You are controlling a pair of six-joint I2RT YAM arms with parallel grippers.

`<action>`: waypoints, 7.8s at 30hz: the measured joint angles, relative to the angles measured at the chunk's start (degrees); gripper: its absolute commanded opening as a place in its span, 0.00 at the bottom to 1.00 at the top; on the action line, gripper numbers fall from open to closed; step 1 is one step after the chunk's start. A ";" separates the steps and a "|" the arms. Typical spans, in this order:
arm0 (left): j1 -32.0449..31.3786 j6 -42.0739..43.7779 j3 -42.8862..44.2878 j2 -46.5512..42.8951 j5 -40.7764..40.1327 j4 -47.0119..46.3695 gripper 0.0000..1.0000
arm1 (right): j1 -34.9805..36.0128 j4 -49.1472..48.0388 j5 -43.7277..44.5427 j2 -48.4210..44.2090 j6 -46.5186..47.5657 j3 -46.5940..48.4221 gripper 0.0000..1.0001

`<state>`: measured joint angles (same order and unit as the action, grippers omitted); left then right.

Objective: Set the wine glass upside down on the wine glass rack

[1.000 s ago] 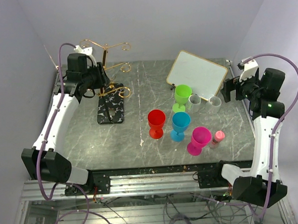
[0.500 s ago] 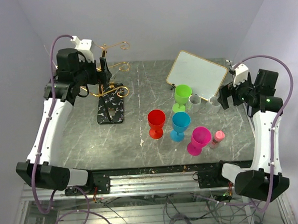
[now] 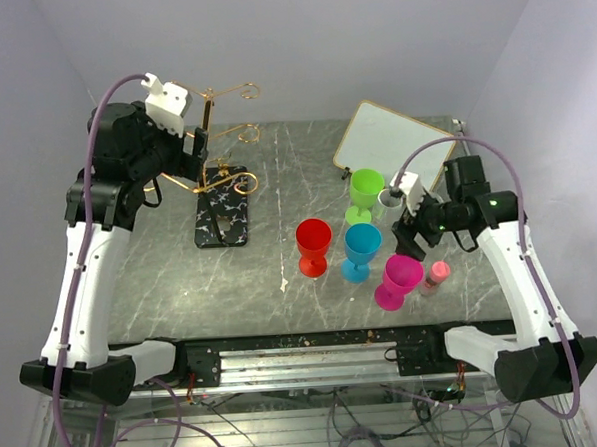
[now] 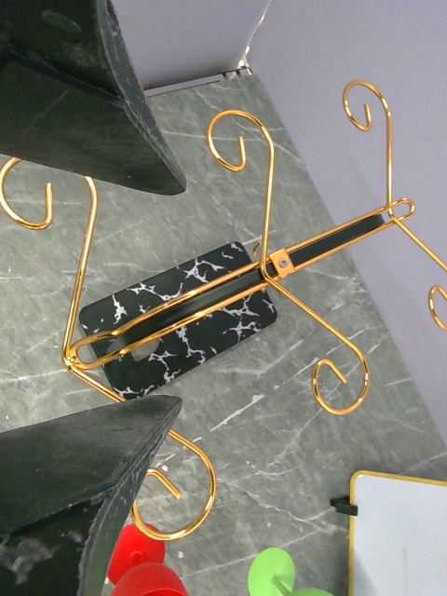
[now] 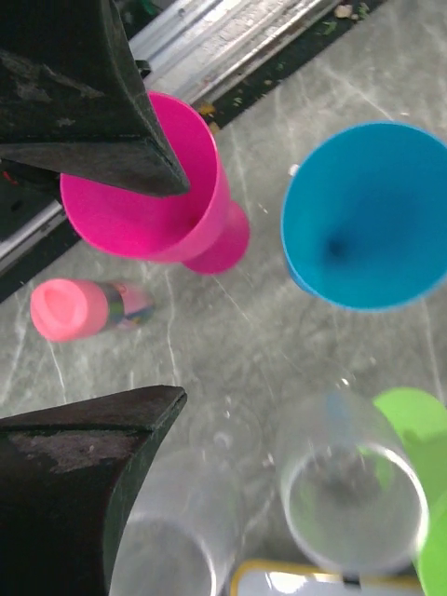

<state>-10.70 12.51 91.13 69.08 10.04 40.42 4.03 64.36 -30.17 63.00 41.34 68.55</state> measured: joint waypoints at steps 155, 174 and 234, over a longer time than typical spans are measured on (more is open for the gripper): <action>9.16 24.79 11.56 8.39 -45.79 -17.09 0.07 | 2.47 -23.91 -9.03 7.87 -10.03 16.09 0.91; 9.38 51.28 1.33 22.38 -49.72 -35.10 0.07 | 2.64 -28.87 -15.52 7.30 -10.16 7.76 0.92; -2.10 55.32 13.66 39.32 -34.12 -29.73 0.07 | 2.38 -33.24 -18.29 4.59 -6.29 -2.27 0.93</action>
<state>-12.80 67.83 104.79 108.40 -24.08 10.70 6.42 31.11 -48.47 67.59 35.05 66.28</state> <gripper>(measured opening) 0.083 0.924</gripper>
